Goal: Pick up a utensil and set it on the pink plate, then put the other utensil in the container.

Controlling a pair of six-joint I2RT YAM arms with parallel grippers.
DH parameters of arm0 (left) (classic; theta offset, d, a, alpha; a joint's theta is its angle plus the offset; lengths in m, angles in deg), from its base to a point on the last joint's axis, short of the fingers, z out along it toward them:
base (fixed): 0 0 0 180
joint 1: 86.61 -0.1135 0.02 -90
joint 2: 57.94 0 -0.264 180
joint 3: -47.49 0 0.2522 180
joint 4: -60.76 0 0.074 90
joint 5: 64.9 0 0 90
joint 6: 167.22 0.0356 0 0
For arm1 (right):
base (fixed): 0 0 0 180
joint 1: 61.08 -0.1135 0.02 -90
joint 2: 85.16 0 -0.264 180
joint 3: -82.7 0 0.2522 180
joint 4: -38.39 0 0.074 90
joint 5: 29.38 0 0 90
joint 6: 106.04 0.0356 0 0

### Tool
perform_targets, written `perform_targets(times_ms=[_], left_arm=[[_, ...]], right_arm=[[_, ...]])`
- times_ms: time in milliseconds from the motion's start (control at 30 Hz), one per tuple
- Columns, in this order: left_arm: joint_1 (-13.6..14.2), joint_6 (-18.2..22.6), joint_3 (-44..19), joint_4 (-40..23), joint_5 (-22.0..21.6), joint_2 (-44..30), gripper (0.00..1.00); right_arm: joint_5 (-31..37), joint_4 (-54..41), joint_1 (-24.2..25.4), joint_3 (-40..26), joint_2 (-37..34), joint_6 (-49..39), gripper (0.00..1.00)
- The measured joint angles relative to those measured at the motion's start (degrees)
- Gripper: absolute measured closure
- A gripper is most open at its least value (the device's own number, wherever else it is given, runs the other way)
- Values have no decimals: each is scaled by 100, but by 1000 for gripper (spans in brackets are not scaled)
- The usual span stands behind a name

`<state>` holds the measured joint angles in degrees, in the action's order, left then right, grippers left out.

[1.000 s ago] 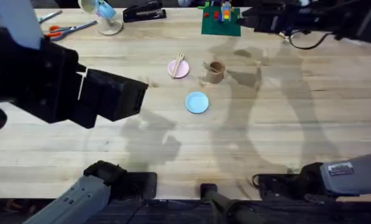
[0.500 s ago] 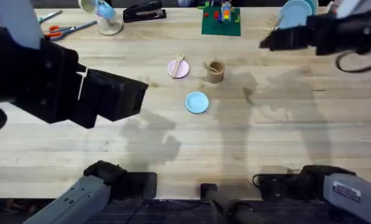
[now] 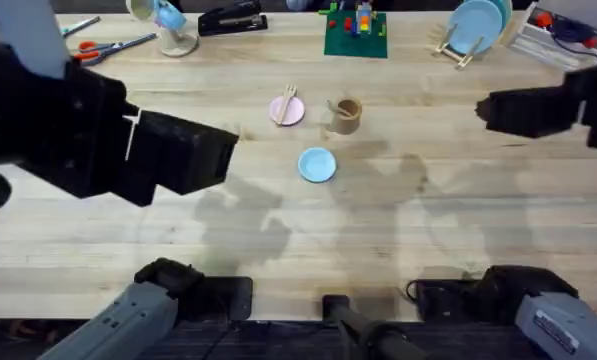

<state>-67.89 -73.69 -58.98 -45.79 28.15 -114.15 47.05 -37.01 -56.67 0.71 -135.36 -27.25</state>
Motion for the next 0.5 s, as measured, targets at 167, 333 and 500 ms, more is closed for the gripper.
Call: perform_targets(times_ms=[167,333,500], left_arm=[[0,0,0,0,0,0,26],[0,0,0,0,0,0,26],[0,0,0,0,0,0,26]], right_arm=[[80,-27,0,-4,330,-36,8],[93,-34,0,-7,436,-55,7],[95,-36,0,-7,436,-64,7]])
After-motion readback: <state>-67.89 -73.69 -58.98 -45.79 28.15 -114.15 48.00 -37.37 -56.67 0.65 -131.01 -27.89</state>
